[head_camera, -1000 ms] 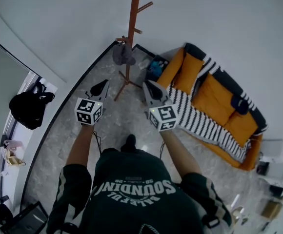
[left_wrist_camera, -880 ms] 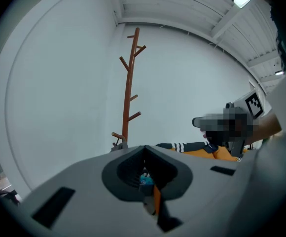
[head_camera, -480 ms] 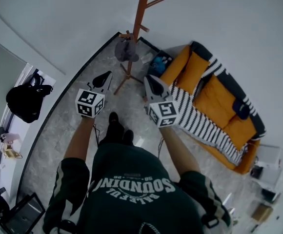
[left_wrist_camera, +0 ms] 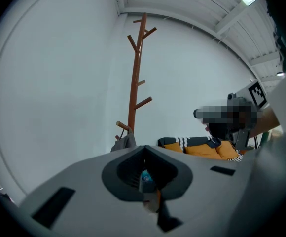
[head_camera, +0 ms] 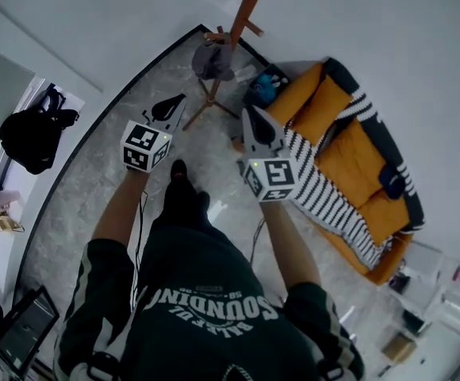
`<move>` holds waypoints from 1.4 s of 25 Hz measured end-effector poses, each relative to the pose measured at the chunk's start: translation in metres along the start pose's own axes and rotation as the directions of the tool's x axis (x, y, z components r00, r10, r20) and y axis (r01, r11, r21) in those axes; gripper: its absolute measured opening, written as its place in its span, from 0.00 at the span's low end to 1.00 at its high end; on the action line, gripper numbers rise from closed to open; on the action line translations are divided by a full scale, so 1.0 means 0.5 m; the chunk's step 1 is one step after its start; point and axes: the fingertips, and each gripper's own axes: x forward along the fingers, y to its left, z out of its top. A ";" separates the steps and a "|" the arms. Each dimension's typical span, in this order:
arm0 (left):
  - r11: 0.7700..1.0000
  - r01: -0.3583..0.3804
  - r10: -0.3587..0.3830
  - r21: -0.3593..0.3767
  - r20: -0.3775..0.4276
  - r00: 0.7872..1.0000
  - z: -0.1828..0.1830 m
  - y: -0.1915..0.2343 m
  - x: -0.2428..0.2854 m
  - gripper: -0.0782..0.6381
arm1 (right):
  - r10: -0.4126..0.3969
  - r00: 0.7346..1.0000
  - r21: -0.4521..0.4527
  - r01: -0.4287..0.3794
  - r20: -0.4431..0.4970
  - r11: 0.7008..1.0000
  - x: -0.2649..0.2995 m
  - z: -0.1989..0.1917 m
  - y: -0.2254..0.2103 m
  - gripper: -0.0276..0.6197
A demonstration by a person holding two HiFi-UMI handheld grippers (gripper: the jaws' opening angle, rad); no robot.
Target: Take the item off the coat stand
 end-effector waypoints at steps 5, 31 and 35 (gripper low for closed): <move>1.000 0.021 -0.021 0.002 -0.028 0.999 -0.047 -0.002 0.023 0.11 | 0.000 1.000 0.021 0.000 -0.010 1.000 0.007 -0.025 -0.001 0.04; 0.995 -0.064 0.061 -0.079 -0.045 0.997 -0.141 0.091 0.142 0.56 | -0.042 0.989 0.111 0.058 -0.145 0.992 0.000 -0.185 -0.016 0.05; 0.995 -0.054 0.050 -0.079 -0.055 0.997 -0.146 0.105 0.183 0.56 | -0.044 0.984 0.113 0.064 -0.173 0.992 -0.004 -0.203 -0.015 0.05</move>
